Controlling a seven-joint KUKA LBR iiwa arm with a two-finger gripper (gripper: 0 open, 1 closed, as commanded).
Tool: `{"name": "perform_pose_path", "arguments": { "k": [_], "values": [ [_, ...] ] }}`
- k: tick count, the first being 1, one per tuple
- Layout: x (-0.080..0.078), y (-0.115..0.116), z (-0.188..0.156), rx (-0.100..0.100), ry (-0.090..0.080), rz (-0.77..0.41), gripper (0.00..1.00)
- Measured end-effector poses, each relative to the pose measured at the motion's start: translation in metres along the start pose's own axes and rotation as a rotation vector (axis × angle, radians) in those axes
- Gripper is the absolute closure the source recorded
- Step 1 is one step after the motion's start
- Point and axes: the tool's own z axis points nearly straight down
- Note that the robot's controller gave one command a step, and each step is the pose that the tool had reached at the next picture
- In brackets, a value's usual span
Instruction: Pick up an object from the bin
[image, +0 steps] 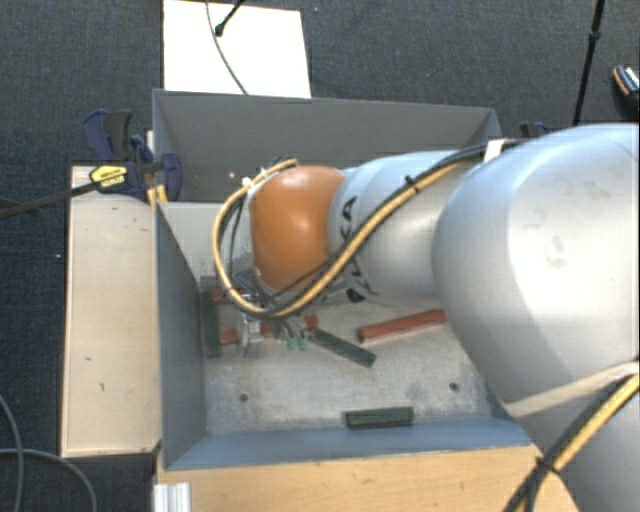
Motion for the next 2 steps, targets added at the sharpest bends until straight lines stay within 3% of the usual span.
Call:
{"name": "perform_pose_path", "arguments": {
  "k": [1,2],
  "values": [
    [-0.0024,0.0164,-0.1351,-0.002,-0.01,-0.143,1.0],
    [-0.0008,0.0155,-0.1298,0.0,-0.001,-0.138,0.0]
  ]
}}
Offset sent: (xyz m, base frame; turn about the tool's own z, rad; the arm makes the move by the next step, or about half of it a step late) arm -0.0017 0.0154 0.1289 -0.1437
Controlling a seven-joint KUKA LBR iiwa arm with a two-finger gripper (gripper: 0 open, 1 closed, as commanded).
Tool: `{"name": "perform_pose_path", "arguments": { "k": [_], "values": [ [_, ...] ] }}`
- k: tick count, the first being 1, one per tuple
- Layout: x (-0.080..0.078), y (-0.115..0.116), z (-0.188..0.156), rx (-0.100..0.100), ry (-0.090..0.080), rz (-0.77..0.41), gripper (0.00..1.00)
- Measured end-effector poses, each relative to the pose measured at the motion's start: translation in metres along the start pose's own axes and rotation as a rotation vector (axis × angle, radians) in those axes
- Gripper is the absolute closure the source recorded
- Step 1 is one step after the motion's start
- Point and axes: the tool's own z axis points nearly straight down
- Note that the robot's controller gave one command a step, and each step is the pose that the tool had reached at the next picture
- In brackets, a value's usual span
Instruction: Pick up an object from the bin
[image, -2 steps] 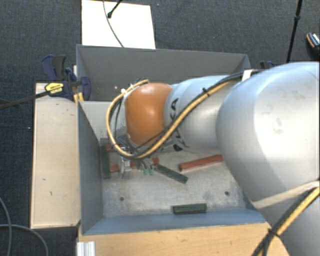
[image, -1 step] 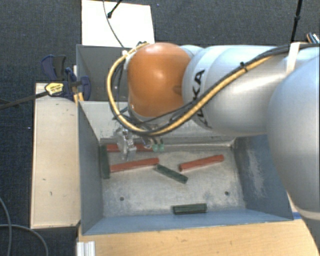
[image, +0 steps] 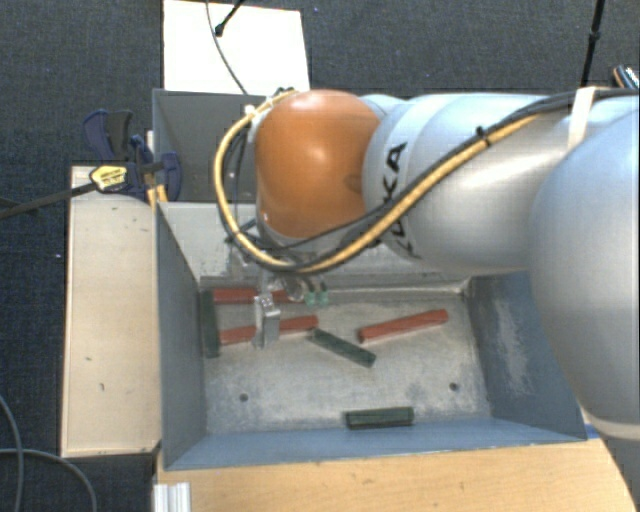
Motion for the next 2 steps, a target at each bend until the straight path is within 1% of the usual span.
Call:
{"name": "perform_pose_path", "arguments": {
  "k": [1,2],
  "values": [
    [-0.0006,-0.0439,0.1362,0.001,0.007,0.046,0.0],
    [-0.0027,-0.0423,0.1315,0.0,0.0,0.049,1.0]
  ]
}}
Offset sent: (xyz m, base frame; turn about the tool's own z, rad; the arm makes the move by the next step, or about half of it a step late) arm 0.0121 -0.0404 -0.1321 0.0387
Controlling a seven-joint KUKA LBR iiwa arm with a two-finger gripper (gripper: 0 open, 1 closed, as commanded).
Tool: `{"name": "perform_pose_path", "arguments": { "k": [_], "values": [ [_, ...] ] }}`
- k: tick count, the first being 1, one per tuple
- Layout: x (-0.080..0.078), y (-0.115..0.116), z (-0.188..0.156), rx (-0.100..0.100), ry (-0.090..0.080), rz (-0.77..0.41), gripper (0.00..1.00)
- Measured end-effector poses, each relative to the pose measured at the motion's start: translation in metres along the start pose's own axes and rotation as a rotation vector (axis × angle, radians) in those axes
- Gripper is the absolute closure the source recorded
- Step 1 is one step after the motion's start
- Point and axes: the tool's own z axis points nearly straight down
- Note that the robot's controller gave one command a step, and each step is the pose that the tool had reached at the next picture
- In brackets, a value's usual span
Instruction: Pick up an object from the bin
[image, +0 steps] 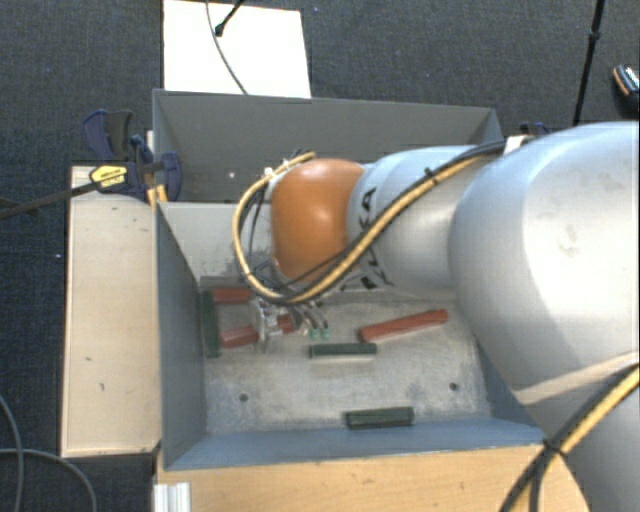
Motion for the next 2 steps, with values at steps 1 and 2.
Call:
{"name": "perform_pose_path", "arguments": {
  "k": [1,2],
  "values": [
    [0.003,0.013,-0.12,0.0,-0.009,-0.145,1.0],
    [0.003,0.005,-0.255,0.0,-0.012,-0.132,1.0]
  ]
}}
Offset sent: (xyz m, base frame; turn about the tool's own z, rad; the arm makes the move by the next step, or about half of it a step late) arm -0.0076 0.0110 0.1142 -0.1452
